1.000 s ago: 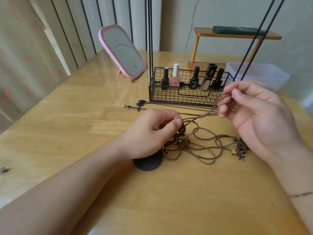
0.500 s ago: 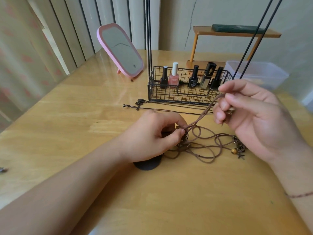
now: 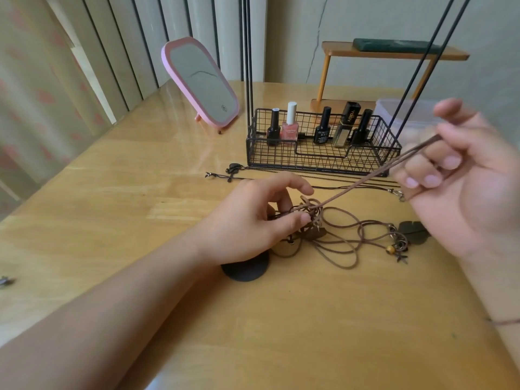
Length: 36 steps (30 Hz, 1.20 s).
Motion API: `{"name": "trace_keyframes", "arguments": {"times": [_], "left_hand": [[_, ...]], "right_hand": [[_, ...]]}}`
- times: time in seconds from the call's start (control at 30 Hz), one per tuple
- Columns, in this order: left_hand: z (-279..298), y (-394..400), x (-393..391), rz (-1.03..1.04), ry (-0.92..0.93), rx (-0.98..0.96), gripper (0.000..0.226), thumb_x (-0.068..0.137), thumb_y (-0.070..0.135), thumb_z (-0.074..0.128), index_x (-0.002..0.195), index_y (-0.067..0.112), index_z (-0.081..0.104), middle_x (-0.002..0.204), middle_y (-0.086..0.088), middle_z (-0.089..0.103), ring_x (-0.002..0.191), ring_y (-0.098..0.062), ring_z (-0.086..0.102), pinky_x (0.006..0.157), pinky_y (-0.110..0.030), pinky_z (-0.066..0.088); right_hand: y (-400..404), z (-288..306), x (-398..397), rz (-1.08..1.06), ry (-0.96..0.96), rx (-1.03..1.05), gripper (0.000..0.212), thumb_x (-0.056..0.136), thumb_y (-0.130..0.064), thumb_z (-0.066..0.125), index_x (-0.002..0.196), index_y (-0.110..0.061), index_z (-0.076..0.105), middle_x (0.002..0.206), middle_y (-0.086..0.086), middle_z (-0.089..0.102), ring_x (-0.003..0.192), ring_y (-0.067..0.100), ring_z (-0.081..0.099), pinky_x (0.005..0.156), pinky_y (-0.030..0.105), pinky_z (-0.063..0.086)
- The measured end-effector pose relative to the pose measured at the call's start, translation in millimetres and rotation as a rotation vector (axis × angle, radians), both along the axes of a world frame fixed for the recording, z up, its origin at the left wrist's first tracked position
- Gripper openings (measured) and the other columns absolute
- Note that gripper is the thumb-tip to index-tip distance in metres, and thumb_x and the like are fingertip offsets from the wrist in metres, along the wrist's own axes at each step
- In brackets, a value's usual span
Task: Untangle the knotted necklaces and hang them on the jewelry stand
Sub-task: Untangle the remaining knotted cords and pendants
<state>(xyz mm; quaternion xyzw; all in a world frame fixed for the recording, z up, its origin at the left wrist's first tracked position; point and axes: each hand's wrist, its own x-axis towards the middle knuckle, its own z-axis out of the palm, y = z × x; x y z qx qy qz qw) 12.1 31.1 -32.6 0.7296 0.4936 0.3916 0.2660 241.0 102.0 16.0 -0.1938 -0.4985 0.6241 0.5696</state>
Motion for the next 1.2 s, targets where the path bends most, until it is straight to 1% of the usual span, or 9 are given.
{"name": "trace_keyframes", "arguments": {"times": [0.2, 0.33, 0.6, 0.67, 0.77, 0.87, 1.0, 1.07, 1.2], "left_hand": [[1, 1, 0, -0.004, 0.060, -0.005, 0.011, 0.099, 0.024, 0.057, 0.099, 0.023, 0.068, 0.080, 0.006, 0.065, 0.070, -0.008, 0.059, 0.062, -0.018, 0.045], [1, 0, 0, -0.041, 0.049, -0.012, 0.016, 0.101, 0.027, 0.055, 0.089, 0.027, 0.066, 0.074, 0.016, 0.060, 0.066, -0.006, 0.053, 0.061, -0.019, 0.040], [2, 0, 1, -0.048, -0.087, 0.006, 0.019, 0.099, 0.028, 0.053, 0.089, 0.020, 0.066, 0.075, 0.015, 0.061, 0.068, -0.006, 0.055, 0.064, -0.023, 0.042], [3, 0, 0, -0.029, -0.159, 0.004, 0.016, 0.099, 0.025, 0.053, 0.090, 0.022, 0.065, 0.076, 0.014, 0.062, 0.069, -0.005, 0.056, 0.065, -0.022, 0.044], [0, 3, 0, 0.024, -0.185, 0.017, 0.013, 0.099, 0.022, 0.050, 0.094, 0.018, 0.062, 0.081, 0.005, 0.065, 0.072, -0.008, 0.062, 0.067, -0.027, 0.049], [-2, 5, -1, 0.086, -0.219, 0.051, 0.012, 0.099, 0.019, 0.048, 0.096, 0.018, 0.060, 0.087, 0.002, 0.068, 0.080, -0.009, 0.065, 0.074, -0.026, 0.049], [1, 6, -2, 0.137, -0.269, 0.084, 0.014, 0.103, 0.010, 0.049, 0.097, 0.014, 0.061, 0.087, 0.005, 0.066, 0.066, 0.005, 0.057, 0.063, -0.009, 0.043], [4, 6, -3, 0.142, -0.360, 0.080, 0.018, 0.103, 0.004, 0.045, 0.096, 0.014, 0.059, 0.081, 0.015, 0.063, 0.056, 0.007, 0.054, 0.053, -0.005, 0.040], [9, 4, -5, 0.104, -0.532, 0.054, 0.013, 0.097, 0.013, 0.045, 0.094, 0.015, 0.058, 0.075, 0.010, 0.062, 0.045, -0.004, 0.048, 0.039, -0.017, 0.041]], "right_hand": [[5, 2, 5, 0.112, 0.191, 0.012, 0.031, 0.087, -0.011, 0.044, 0.086, -0.026, 0.071, 0.050, -0.008, 0.038, 0.045, 0.008, 0.036, 0.052, 0.019, 0.038], [-1, 0, 1, -0.027, -0.011, 0.049, 0.043, 0.097, -0.004, 0.034, 0.081, -0.026, 0.068, 0.051, -0.008, 0.041, 0.045, 0.012, 0.040, 0.054, 0.020, 0.038], [-2, -10, -3, -0.200, -0.344, 0.203, 0.017, 0.089, -0.010, 0.055, 0.094, -0.019, 0.068, 0.069, -0.002, 0.056, 0.060, 0.020, 0.049, 0.057, 0.029, 0.042], [-3, -8, -2, -0.038, -0.262, 0.221, 0.017, 0.087, -0.008, 0.062, 0.099, -0.017, 0.068, 0.078, 0.000, 0.060, 0.064, 0.019, 0.051, 0.057, 0.029, 0.042], [-17, -6, -1, 0.474, -0.187, 0.317, 0.018, 0.086, -0.017, 0.071, 0.104, -0.016, 0.072, 0.086, 0.004, 0.068, 0.067, 0.020, 0.059, 0.060, 0.026, 0.047], [-40, -8, -8, 0.794, -0.379, 0.393, 0.018, 0.092, -0.011, 0.068, 0.109, -0.009, 0.072, 0.093, 0.010, 0.072, 0.075, 0.024, 0.068, 0.067, 0.031, 0.054], [-48, -27, -21, 0.535, -0.971, 0.840, 0.031, 0.093, -0.016, 0.069, 0.122, -0.026, 0.070, 0.112, -0.011, 0.072, 0.104, 0.008, 0.068, 0.090, 0.031, 0.053], [-47, -30, -24, 0.410, -1.067, 0.980, 0.031, 0.095, -0.025, 0.063, 0.124, -0.035, 0.066, 0.109, -0.016, 0.072, 0.100, 0.004, 0.067, 0.085, 0.034, 0.055], [-18, -12, -5, -0.064, -1.056, 0.774, 0.022, 0.084, -0.016, 0.068, 0.087, -0.038, 0.071, 0.080, -0.021, 0.071, 0.075, 0.007, 0.068, 0.066, 0.027, 0.055]]}}
